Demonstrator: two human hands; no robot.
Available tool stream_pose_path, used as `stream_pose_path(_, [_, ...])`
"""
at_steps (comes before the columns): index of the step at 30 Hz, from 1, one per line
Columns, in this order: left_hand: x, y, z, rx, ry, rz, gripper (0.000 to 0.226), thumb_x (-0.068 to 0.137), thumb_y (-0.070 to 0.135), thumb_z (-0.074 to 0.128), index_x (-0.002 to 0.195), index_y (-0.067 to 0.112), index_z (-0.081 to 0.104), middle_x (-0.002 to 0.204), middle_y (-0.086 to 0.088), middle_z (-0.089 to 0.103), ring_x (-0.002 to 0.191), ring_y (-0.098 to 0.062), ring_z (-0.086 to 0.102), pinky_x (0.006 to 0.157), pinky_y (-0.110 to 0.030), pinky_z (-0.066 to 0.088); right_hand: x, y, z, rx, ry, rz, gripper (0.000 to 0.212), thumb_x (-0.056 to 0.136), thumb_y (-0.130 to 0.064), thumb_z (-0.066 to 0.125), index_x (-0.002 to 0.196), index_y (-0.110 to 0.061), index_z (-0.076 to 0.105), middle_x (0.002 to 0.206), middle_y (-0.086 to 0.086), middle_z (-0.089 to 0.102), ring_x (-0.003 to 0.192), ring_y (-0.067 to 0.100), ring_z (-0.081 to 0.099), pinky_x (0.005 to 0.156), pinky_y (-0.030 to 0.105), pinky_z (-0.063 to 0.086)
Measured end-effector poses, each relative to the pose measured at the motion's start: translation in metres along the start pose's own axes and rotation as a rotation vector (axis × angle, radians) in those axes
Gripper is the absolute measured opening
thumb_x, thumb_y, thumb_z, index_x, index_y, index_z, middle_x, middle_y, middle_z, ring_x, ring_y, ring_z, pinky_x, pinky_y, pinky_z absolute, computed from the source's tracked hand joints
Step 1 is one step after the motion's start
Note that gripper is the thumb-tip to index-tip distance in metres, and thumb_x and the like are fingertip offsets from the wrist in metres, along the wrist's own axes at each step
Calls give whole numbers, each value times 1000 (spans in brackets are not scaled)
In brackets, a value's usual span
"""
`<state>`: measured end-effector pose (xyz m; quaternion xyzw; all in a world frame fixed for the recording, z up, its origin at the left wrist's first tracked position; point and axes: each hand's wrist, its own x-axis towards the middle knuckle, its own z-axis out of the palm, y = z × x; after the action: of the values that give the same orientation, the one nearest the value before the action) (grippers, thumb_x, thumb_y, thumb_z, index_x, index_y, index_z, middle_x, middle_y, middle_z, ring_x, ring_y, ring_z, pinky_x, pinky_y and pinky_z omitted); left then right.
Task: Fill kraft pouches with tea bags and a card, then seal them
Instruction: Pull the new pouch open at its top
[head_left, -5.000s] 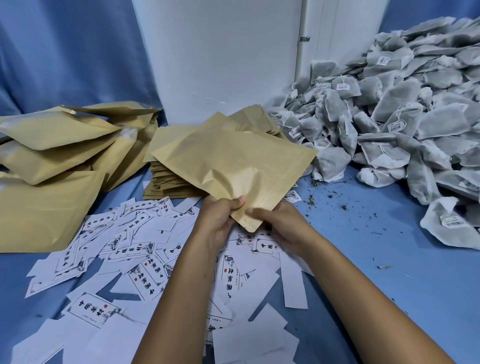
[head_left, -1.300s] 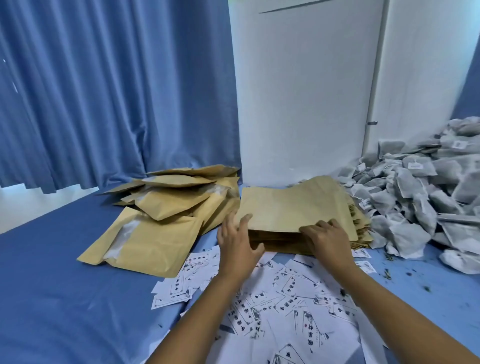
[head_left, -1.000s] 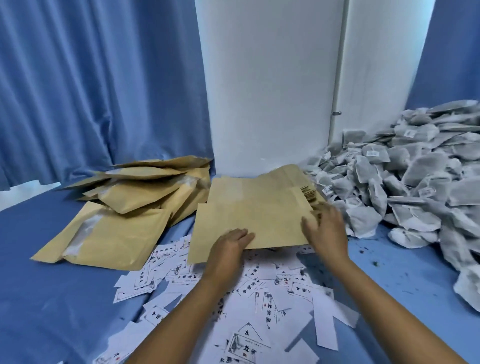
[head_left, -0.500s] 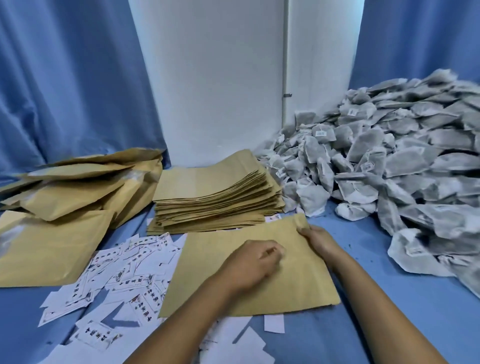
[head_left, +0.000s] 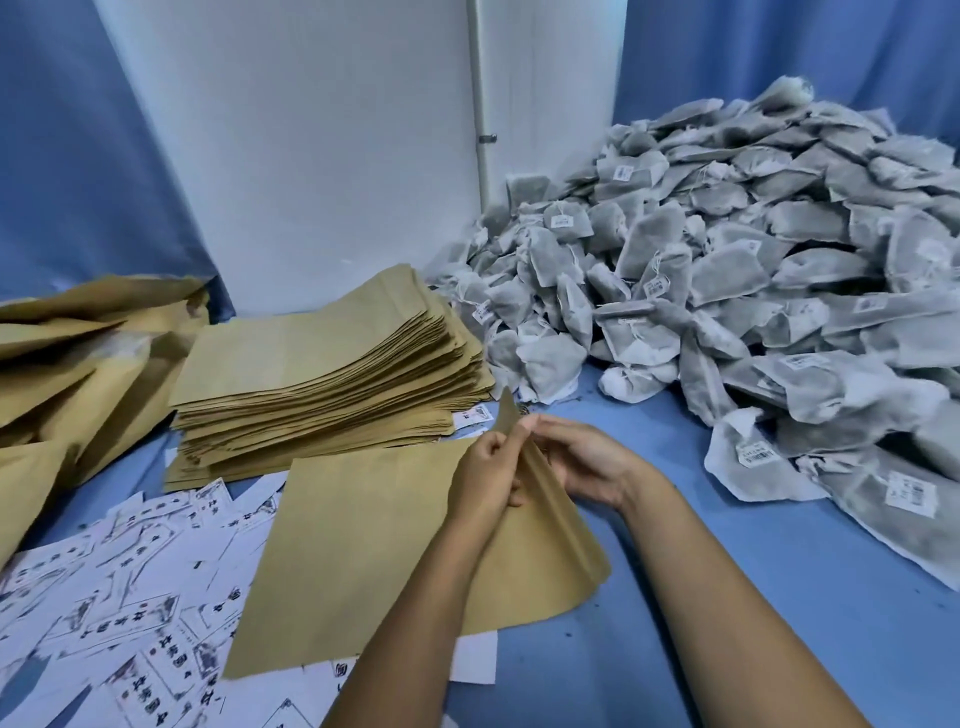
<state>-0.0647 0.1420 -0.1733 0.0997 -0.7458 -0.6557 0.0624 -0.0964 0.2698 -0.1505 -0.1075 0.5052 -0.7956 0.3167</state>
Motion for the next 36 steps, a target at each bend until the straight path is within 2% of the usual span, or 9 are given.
stream_pose_path(2, [1,-2,0,-40,-33,2,53,57,70,63,68,20,52,55,8,49,48,-9,48,44,-24,43,1,1,-3,-21,0,8,15,79,-20,61,90,-10,59,88,11,62,75,19,62,73,31,54])
stream_pose_path(8, [1,-2,-4,-83,-101,19,38,83,49,66,75,15,53,62,3,51,53,-11,50,48,-26,47,2,-1,-2,-25,35,39,16,85,-20,59,95,-8,60,88,9,64,67,16,64,65,27,55])
stream_pose_path(13, [-4,1,-5,-101,-105,29,32,87,40,63,75,14,51,70,-3,52,55,-11,49,47,-25,47,-1,-2,1,-25,97,36,13,94,-15,51,89,-8,60,79,8,66,61,15,65,55,24,55])
stream_pose_path(20, [-7,5,-5,-96,-105,4,29,91,35,60,80,9,53,74,-3,53,53,-12,46,45,-25,44,-13,-6,0,-100,100,3,16,93,-14,53,94,-3,64,84,11,67,72,16,66,66,22,55])
stream_pose_path(25, [-9,5,-4,-93,-48,23,26,93,25,57,71,12,51,65,-1,52,50,-13,46,42,-23,41,-20,-10,1,-195,92,37,8,91,-8,56,94,-5,64,83,7,68,71,13,67,62,21,53])
stream_pose_path(29, [-11,1,0,56,33,37,32,89,17,51,57,20,47,46,4,48,44,-16,45,46,-25,42,-19,-5,3,-374,192,32,14,88,5,51,86,-6,60,72,8,57,62,12,57,58,18,49])
stream_pose_path(32, [-14,1,1,120,79,83,31,86,17,51,56,18,43,43,4,48,42,-15,43,52,-28,39,-19,-2,10,-730,291,-43,10,83,-2,57,89,-9,62,75,2,55,63,9,51,63,17,42])
stream_pose_path(34, [-15,4,-2,149,147,188,30,83,12,53,56,16,41,46,3,46,47,-15,38,53,-29,35,-19,0,17,-884,307,-55,6,81,-5,60,85,-9,62,75,3,54,66,11,48,65,22,39])
stream_pose_path(36, [-17,10,-6,239,242,341,31,81,10,56,57,18,38,49,5,40,50,-12,33,53,-33,32,-21,-1,20,-894,323,-77,10,82,-4,58,74,-8,62,66,5,51,60,13,43,61,25,36])
